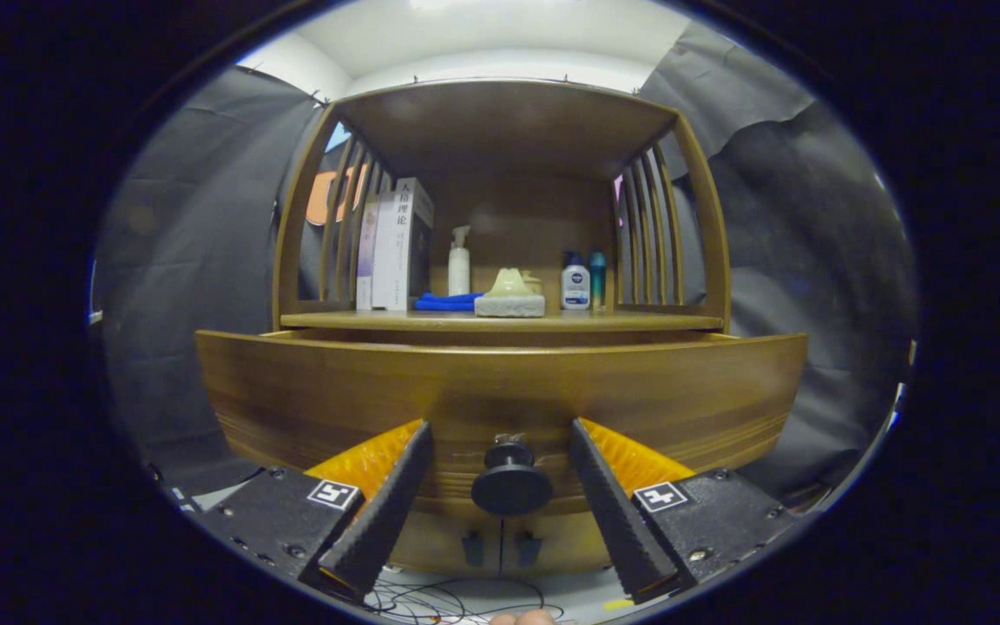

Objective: Pull open the drawer, take out the items inside it, and place them on the countertop above the cabinet.

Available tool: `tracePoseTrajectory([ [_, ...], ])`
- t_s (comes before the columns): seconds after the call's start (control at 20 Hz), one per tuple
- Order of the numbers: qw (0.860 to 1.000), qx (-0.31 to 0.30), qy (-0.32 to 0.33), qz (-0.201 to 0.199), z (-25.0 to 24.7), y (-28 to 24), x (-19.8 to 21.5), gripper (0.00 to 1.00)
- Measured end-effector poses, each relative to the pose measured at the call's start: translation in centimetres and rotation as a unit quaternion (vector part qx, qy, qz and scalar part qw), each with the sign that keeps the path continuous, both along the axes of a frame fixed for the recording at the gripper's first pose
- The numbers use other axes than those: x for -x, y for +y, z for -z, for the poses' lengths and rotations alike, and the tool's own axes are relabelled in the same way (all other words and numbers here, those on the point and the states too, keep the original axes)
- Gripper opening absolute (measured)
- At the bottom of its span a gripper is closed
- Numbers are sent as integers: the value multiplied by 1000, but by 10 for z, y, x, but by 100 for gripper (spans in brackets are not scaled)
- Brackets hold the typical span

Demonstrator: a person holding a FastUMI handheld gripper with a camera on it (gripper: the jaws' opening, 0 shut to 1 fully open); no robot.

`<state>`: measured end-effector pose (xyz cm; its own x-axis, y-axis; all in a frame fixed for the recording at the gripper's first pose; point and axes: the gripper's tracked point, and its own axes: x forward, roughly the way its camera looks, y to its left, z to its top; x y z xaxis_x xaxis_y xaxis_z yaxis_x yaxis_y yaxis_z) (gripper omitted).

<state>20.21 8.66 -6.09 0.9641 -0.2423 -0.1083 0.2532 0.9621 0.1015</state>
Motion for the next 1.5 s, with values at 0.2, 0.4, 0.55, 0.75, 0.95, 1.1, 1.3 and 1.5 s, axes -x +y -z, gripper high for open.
tracePoseTrajectory([
  [0.2,1000,2,3,1,0,-1,-9,100],
  [0.4,1000,6,14,1,5,-3,-17,100],
  [0.55,999,-5,32,-1,14,-6,-27,100],
  [0.75,999,-4,38,-1,14,-11,-41,100],
  [0.95,999,-4,40,-2,14,-15,-56,100],
  [1.1,999,-2,41,-2,14,-17,-67,100],
  [1.3,999,-2,42,-3,14,-20,-79,100],
  [1.5,999,-2,46,-3,13,-22,-87,100],
])
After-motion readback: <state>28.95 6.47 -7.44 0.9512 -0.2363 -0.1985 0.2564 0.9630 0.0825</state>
